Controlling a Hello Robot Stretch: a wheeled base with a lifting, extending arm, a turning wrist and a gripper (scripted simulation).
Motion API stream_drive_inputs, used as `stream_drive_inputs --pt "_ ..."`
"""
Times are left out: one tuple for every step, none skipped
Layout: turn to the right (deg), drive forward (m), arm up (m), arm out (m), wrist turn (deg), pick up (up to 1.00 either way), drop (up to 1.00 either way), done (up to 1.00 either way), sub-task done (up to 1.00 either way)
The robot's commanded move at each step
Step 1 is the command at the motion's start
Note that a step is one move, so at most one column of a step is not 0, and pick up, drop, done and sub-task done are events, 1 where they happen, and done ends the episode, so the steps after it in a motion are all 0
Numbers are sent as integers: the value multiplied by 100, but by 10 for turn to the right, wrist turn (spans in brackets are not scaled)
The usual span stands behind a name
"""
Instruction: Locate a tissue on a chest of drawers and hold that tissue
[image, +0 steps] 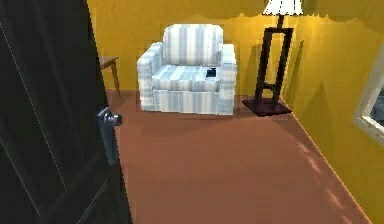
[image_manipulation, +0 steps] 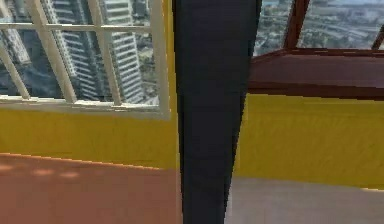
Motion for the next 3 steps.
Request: stream_drive_inputs --pt "-150 0 0 0 0 0 0 0 0" --pt "0 20 0 0 0 0 0 0 0" --pt "360 0 0 0 0 0 0 0 0"
